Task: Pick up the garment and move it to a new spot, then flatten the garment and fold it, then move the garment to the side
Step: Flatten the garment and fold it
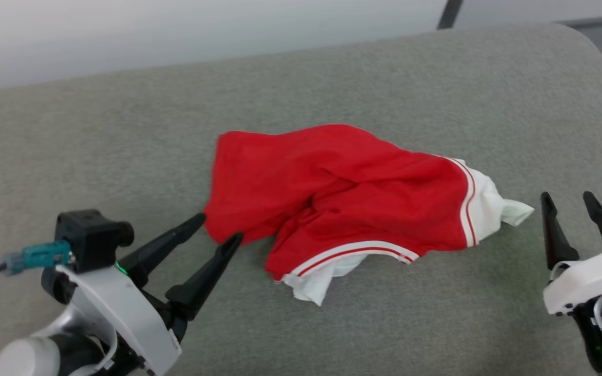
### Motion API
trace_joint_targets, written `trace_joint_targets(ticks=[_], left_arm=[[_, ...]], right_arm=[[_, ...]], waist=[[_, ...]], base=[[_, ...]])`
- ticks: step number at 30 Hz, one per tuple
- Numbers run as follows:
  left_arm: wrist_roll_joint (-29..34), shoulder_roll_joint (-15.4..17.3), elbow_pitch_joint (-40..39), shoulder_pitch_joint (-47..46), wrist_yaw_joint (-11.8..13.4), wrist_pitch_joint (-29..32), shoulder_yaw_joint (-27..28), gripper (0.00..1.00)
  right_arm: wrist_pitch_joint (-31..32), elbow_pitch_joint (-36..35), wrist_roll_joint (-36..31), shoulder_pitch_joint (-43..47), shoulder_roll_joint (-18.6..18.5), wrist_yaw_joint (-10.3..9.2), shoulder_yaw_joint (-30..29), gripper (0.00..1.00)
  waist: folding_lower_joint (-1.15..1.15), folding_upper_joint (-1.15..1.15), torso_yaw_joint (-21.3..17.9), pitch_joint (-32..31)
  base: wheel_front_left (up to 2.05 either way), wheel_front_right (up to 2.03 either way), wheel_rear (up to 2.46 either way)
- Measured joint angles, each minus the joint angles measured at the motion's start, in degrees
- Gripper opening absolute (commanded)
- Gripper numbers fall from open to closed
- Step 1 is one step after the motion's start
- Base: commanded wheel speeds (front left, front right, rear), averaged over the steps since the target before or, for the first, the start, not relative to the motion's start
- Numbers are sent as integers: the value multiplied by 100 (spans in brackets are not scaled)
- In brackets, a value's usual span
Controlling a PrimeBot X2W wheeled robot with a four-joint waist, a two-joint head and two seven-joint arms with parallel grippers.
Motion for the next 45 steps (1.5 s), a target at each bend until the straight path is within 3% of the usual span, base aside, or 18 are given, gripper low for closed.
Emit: trace_joint_targets(ticks=[11,17,34,45], left_arm=[[-7,579,-734,-139,-104,758,-299,100],[-132,641,-808,-393,-31,1313,-523,100],[-332,495,-32,-1288,372,2752,-1199,100],[391,580,884,-1641,122,2948,-1756,100]], right_arm=[[-285,271,0,-231,199,0,130,100],[-431,447,41,-318,275,0,156,100],[-781,1102,122,-589,416,0,381,100],[-854,1273,165,-669,424,0,400,100]], waist=[[0,0,-553,330],[0,0,-768,513],[0,0,-1328,703],[0,0,-1362,715]], base=[[0,0,0],[0,0,0],[0,0,0],[0,0,0]])
